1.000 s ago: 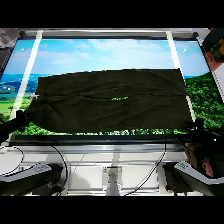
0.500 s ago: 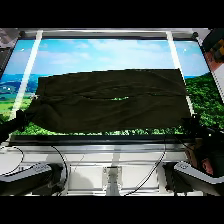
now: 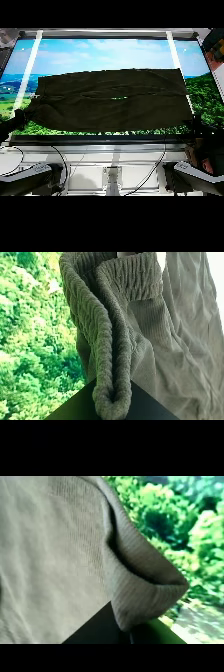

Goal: Fold the clothes and pants, and hang the long-sleeved shirts on hangers.

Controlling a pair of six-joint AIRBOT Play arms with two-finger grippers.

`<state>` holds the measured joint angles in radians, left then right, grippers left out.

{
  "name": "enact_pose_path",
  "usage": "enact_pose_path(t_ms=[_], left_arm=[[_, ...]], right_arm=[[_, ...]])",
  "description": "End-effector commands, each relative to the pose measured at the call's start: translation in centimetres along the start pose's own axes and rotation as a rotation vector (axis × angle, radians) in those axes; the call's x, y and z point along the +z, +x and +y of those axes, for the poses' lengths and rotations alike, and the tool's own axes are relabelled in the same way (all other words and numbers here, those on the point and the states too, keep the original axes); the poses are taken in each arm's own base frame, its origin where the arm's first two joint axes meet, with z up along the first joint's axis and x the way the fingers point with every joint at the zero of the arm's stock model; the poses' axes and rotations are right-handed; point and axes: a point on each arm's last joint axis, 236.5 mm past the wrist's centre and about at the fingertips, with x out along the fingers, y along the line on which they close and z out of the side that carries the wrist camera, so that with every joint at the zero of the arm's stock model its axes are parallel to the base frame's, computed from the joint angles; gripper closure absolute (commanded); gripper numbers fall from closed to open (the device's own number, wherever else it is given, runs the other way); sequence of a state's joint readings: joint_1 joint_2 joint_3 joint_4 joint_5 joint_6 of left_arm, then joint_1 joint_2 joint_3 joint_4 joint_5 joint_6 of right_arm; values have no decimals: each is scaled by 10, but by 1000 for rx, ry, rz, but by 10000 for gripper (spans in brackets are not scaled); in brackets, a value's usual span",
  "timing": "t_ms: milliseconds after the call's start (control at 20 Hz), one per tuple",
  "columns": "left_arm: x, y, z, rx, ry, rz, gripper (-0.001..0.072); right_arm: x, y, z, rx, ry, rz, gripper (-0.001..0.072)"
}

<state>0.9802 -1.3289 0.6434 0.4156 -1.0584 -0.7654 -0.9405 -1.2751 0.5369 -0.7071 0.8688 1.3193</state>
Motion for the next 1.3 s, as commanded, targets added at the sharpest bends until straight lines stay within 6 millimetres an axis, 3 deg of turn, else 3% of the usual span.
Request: enact_pose_path(t_ms=[0,150,400,500,650,750,900,1050,1150,1250], left_arm=[[-11,-5,8,61,16,43,660],[-29,-35,32,271,81,111,660],[-17,-115,58,659,212,13,660],[-14,-127,53,691,251,-17,660],[-25,-123,48,687,274,36,660],[-28,-114,44,669,284,57,659],[-33,-91,33,583,246,80,659],[-39,-71,35,540,209,140,658],[-39,-57,22,464,156,164,658],[-27,-47,-5,364,114,165,658]], right_arm=[[-21,-10,10,9,-94,110,694],[-39,-27,4,-40,-196,158,694],[-40,-62,24,-44,-255,56,694],[-43,-77,23,-78,-248,22,693],[-46,-102,19,-156,-257,-1,692],[-33,-119,38,-142,-279,-57,692],[-10,-144,80,-67,-320,-135,693],[10,-163,125,16,-355,-175,693],[12,-164,156,37,-423,-149,693],[10,-155,193,55,-499,-122,693]])
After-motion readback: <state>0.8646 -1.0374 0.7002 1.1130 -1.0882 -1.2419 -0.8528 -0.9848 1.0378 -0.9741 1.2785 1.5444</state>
